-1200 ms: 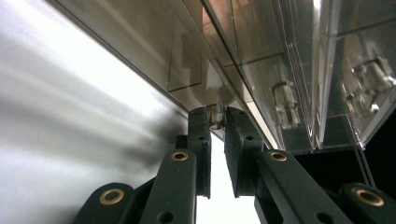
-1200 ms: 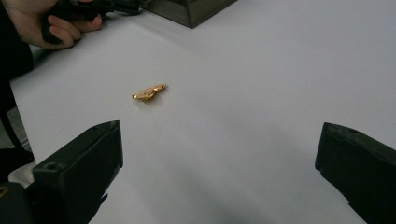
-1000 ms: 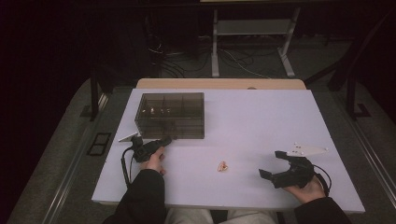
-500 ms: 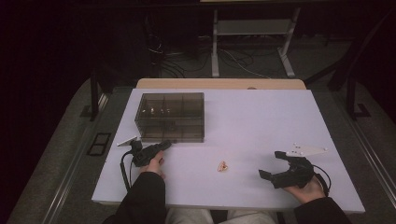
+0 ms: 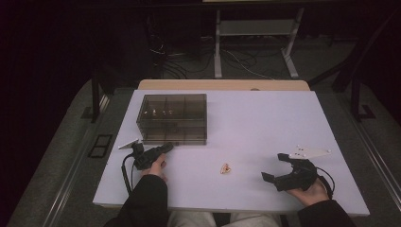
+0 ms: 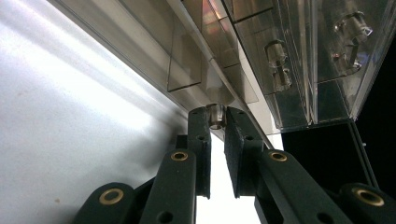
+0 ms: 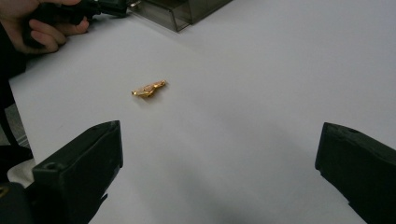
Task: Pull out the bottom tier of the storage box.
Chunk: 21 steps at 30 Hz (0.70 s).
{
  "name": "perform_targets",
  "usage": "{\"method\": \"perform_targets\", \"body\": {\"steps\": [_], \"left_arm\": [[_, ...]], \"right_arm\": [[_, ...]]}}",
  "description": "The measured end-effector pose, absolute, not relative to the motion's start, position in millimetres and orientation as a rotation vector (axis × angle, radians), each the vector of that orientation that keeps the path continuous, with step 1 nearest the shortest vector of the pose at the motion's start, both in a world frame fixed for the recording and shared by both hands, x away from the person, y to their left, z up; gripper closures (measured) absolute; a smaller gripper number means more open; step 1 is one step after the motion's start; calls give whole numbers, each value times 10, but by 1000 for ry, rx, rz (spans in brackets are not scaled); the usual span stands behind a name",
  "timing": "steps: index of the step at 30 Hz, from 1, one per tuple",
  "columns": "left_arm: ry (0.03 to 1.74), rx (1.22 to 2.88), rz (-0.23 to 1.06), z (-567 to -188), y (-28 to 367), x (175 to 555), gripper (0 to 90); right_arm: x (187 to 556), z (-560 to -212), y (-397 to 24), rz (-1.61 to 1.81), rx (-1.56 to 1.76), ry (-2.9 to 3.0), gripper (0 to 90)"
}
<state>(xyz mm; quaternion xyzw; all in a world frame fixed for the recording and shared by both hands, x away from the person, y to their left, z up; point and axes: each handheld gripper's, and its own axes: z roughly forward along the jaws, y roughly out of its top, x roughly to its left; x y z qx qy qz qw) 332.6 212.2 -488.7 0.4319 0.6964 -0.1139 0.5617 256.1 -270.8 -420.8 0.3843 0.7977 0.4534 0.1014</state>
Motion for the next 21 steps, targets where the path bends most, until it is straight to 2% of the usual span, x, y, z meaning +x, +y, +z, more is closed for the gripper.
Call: {"method": "perform_targets", "body": {"steps": [8, 16, 21], "left_arm": [[1649, 1028, -247, -4868, 2105, 3321, 787], [1653, 1155, -171, -4752, 2038, 3225, 665], [1637, 1194, -180, -4716, 2006, 3205, 578]], "right_arm": [[2559, -4209, -2710, 1340, 1141, 2359, 5], [2565, -4218, -2708, 1331, 1138, 2363, 5], [2564, -4217, -2704, 1329, 1134, 2366, 5]]}}
